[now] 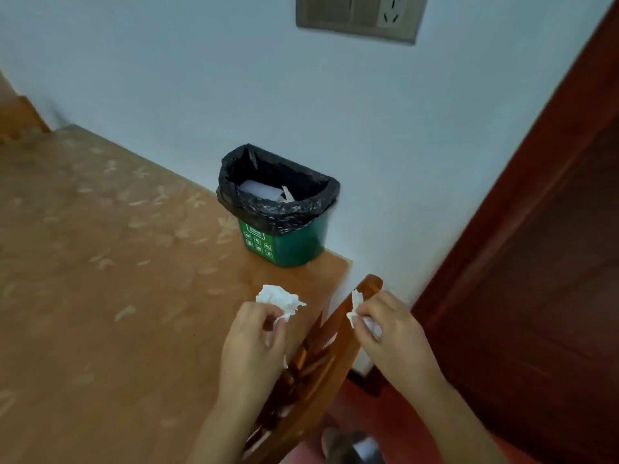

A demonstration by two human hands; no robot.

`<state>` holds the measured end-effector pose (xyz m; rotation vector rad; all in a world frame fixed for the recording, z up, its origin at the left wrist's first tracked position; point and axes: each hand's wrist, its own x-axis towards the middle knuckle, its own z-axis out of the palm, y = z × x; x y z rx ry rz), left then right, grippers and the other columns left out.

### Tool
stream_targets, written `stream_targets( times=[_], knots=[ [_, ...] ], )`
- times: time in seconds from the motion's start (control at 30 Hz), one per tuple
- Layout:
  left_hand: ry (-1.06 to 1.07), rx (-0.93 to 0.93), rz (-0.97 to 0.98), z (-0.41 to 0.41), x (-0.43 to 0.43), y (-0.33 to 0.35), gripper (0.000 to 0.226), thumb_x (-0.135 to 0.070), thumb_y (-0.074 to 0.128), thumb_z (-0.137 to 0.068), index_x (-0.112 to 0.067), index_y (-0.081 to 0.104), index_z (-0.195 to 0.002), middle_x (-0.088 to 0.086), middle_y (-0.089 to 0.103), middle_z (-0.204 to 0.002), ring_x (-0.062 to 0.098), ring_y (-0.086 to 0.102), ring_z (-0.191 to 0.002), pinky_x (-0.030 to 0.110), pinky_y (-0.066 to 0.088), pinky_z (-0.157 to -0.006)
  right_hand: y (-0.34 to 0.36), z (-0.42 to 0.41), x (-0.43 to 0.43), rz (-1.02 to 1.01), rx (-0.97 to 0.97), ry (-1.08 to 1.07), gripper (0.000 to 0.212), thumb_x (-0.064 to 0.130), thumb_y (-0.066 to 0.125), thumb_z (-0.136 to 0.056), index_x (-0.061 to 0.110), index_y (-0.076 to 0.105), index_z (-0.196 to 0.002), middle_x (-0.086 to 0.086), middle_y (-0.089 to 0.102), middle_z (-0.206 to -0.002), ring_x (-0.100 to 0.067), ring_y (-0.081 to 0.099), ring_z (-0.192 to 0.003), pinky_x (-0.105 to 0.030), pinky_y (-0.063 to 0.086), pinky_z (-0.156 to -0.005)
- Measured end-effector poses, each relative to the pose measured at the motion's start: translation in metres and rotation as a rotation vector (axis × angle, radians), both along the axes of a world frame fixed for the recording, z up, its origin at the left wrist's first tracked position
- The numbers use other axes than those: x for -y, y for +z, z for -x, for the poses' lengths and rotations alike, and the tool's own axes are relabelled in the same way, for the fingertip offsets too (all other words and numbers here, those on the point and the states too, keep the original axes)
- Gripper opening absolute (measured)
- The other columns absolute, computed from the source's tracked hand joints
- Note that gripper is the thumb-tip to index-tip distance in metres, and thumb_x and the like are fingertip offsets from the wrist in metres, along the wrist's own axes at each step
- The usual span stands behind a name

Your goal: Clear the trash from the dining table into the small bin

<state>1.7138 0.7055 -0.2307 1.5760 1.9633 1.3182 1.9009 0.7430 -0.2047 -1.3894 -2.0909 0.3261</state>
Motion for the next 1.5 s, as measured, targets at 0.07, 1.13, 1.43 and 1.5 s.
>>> stream_targets(
  times=[0.07, 1.13, 1.43, 1.5],
  knots=[
    [0.073, -0.021, 0.004, -0.001, -0.012, 0.002, 0.020, -0.005, 0.065, -0.078, -0.022, 0.056, -0.075, -0.008, 0.055, -0.075, 0.003, 0.053, -0.072, 0.010, 0.037, -0.061, 0.002, 0.004, -0.033, -0.001, 0.001, 0.073, 0.008, 0.014, 0.065, -0.081, 0.010, 0.059, -0.076, 0.001, 0.053, -0.078, -0.015, 0.052, -0.072, -0.021, 0.038, -0.063],
    [0.477, -0.195, -0.126, 0.025, -0.175, 0.059, 0.010, -0.006, 0.063, -0.081, -0.015, 0.059, -0.082, -0.008, 0.050, -0.079, -0.005, 0.049, -0.071, 0.004, 0.035, -0.061, 0.024, 0.050, -0.262, 0.004, -0.065, 0.441, 0.028, 0.018, 0.059, -0.085, 0.013, 0.059, -0.113, -0.005, 0.059, -0.120, -0.019, 0.053, -0.109, -0.024, 0.037, -0.086],
    [0.421, -0.048, -0.001, 0.052, -0.247, 0.062, 0.008, -0.013, 0.056, -0.087, -0.017, 0.060, -0.092, 0.003, 0.062, -0.092, 0.007, 0.051, -0.073, 0.016, 0.038, -0.060, 0.020, 0.040, -0.256, 0.016, -0.082, 0.401, 0.026, 0.015, 0.063, -0.083, 0.009, 0.062, -0.108, -0.008, 0.062, -0.116, -0.024, 0.055, -0.107, -0.033, 0.043, -0.089],
    [0.362, -0.062, 0.107, 0.053, -0.251, 0.056, 0.021, -0.015, 0.055, -0.088, -0.012, 0.060, -0.108, 0.003, 0.061, -0.102, 0.007, 0.051, -0.079, 0.019, 0.040, -0.064, 0.021, 0.040, -0.253, 0.021, -0.081, 0.403, 0.027, 0.016, 0.062, -0.083, 0.009, 0.062, -0.109, -0.008, 0.062, -0.117, -0.024, 0.055, -0.108, -0.033, 0.043, -0.090]
  ],
)
